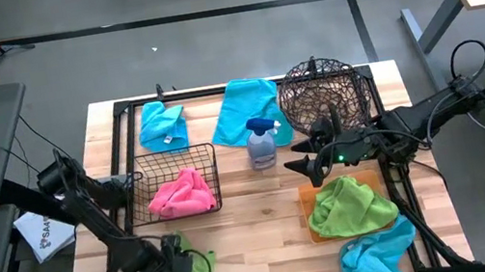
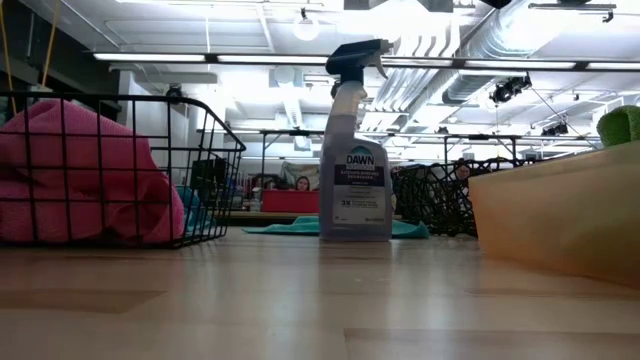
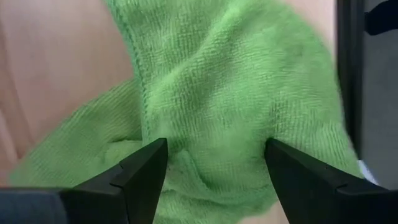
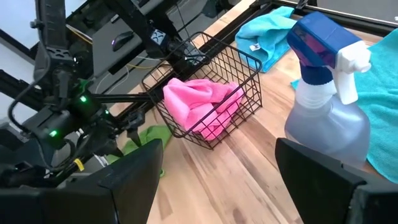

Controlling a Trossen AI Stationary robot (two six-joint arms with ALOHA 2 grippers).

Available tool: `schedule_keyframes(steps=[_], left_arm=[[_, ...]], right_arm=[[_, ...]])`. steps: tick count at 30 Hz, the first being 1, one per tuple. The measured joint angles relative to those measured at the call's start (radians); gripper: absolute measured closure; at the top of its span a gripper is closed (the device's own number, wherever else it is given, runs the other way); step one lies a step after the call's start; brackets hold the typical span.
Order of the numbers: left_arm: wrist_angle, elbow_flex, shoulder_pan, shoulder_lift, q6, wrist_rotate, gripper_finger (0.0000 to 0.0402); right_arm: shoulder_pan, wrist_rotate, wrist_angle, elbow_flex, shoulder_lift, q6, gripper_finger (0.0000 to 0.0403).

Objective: Sort microfiber towel by color & place in baskets
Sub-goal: Put the green microfiber cloth into the orange bin

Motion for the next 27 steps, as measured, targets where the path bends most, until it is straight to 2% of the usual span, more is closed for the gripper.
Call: schedule_keyframes(steps=[4,7,9,12,13,17,20,24,27], left_arm=[[0.094,-0.064,0.009,0.0,-0.006,0.015,0.0149],[0.1,-0.09,0.014,0.0,-0.027,0.016,0.0183],[0.094,-0.092,0.023,0.0,-0.037,0.016,0.0233],[0.12,-0.089,0.052,0.0,-0.05,0.051,0.0349],[0.137,-0.086,0.064,0.0,-0.055,0.07,0.0373],[0.134,-0.035,0.103,-0.011,-0.068,0.145,0.0383],[0.124,0.042,0.119,-0.07,-0.041,0.148,0.0396],[0.028,0.178,0.174,-0.167,0.011,0.042,0.0398],[-0.055,0.293,0.24,-0.219,0.07,-0.085,0.0399]], right_arm=[[0.0,0.0,-0.009,0.0,0.0,-0.001,0.0096],[0.0,0.0,-0.012,0.0,0.0,-0.001,0.0096],[0.0,0.0,-0.012,0.0,0.0,-0.001,0.0096],[0.0,0.0,-0.011,0.0,0.0,-0.001,0.0096],[0.0,0.0,-0.011,0.0,0.0,-0.001,0.0096],[0.0,-0.02,-0.011,0.0,0.0,-0.001,0.0096],[0.0,-0.059,-0.004,0.0,0.0,-0.019,0.0096],[0.0,-0.142,0.095,0.0,0.0,-0.053,0.0096],[0.0,-0.229,0.274,0.0,0.007,-0.108,0.0096]])
